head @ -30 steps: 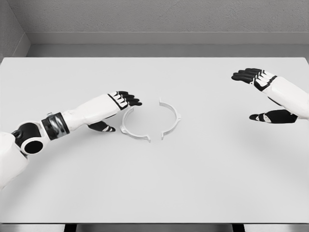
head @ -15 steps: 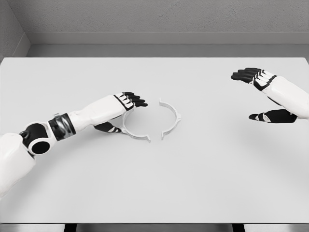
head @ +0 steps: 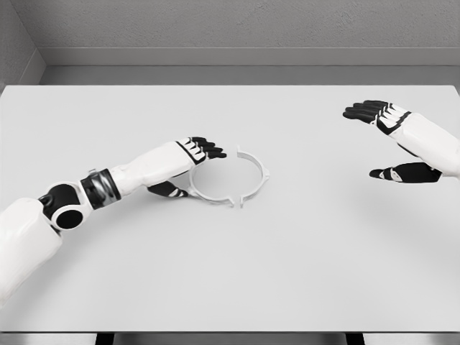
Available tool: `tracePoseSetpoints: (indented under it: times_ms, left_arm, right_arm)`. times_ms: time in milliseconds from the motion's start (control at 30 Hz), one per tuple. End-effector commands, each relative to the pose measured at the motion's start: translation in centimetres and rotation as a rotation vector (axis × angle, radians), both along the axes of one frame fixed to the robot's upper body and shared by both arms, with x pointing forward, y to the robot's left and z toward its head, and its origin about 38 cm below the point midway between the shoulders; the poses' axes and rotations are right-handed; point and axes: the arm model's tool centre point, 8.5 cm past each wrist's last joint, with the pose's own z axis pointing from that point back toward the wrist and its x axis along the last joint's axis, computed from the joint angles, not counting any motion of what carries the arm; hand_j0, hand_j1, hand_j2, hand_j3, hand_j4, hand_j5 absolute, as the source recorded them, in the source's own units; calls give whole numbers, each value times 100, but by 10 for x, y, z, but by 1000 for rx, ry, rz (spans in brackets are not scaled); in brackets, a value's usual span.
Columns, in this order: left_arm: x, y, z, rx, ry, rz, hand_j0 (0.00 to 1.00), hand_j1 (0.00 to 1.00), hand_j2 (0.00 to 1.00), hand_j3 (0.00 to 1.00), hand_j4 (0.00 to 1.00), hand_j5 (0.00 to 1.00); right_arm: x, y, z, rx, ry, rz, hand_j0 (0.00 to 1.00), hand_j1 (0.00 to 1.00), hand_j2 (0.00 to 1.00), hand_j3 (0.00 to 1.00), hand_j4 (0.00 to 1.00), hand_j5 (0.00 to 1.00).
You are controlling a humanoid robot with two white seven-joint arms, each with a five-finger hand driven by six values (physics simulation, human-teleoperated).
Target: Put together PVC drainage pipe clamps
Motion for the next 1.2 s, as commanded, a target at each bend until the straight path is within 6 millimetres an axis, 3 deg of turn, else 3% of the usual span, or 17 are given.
tracePoseSetpoints:
  times_ms: [0,367,1167]
  left_arm:
    - [0,-1,0,-10,3,1,100,100,100,100,100,100]
    - [10,11,-1,5,11,35,100,100,100,100,100,100]
    - [10,-8,1,-28,8,13,100,100,100,100,100,100]
  right_arm:
    - [0,0,0,6,2,-1,100,100,100,100,100,100]
    - [0,-1,0,7,2,-3,100,100,100,100,100,100]
    - [1,-4,-2,6,9,-11,100,100,100,100,100,100]
